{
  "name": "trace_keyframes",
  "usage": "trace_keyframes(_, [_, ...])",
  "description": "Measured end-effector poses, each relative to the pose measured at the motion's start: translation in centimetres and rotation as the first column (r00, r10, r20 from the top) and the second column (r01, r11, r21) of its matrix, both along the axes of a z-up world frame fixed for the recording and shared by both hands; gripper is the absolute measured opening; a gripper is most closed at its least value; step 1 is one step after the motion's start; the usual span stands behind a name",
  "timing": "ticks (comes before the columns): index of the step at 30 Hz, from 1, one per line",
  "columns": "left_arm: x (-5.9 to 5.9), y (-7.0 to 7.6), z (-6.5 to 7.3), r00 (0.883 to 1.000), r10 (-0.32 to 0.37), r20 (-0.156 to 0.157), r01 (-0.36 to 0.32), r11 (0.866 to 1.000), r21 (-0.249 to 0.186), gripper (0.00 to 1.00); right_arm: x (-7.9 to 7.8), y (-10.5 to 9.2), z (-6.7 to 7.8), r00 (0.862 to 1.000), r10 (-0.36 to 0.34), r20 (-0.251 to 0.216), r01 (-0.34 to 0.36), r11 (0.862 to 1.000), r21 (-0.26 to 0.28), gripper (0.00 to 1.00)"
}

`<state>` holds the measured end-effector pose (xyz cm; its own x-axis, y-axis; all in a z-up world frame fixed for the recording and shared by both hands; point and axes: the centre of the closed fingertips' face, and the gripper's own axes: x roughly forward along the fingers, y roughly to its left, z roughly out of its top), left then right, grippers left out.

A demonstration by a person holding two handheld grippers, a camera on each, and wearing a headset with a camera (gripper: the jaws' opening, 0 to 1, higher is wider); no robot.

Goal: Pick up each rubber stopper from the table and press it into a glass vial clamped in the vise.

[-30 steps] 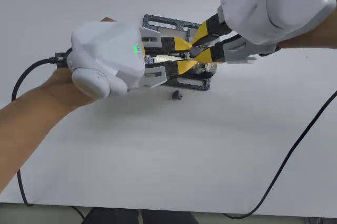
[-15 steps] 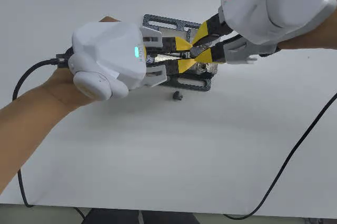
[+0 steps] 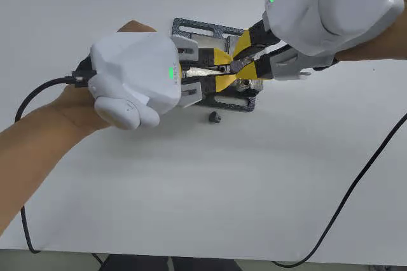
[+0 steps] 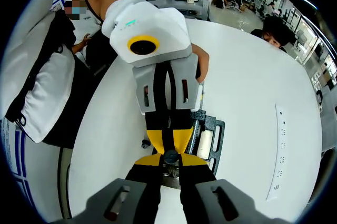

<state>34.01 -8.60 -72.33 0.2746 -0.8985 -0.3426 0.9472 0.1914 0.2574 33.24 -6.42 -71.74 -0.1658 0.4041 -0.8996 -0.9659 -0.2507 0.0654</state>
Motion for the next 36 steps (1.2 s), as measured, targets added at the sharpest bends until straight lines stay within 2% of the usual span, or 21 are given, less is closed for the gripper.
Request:
trace_keyframes(7, [0.23, -0.07, -0.1, 1.0, 0.004, 0.004, -0.004, 1.0, 0.005, 0.02, 0.15, -0.12, -0.03, 1.0, -0.003, 0.004, 0.003, 1.0, 0.004, 0.12])
trace_keyframes(10, [0.4, -0.04, -0.13, 1.0, 0.009, 0.004, -0.009, 1.0, 0.006, 0.02, 0.28, -0.18, -0.09, 1.0, 0.008, 0.029, -0.008, 1.0, 0.003, 0.11])
trace_keyframes(20, [0.62, -0.07, -0.12, 1.0, 0.016, -0.017, -0.016, 1.0, -0.005, 0.03, 0.45, -0.24, -0.02, 0.999, 0.004, 0.041, -0.005, 1.0, 0.006, 0.11])
trace_keyframes(34, [0.73, -0.21, -0.15, 0.996, 0.03, -0.082, -0.033, 0.999, -0.042, 0.06, 0.76, -0.37, 0.24, 0.999, -0.015, 0.05, 0.014, 1.0, 0.023, 0.11])
trace_keyframes(36, [0.76, -0.21, -0.15, 0.993, 0.032, -0.111, -0.039, 0.997, -0.06, 0.08, 0.82, -0.46, 0.23, 0.999, -0.018, 0.051, 0.017, 1.0, 0.023, 0.11])
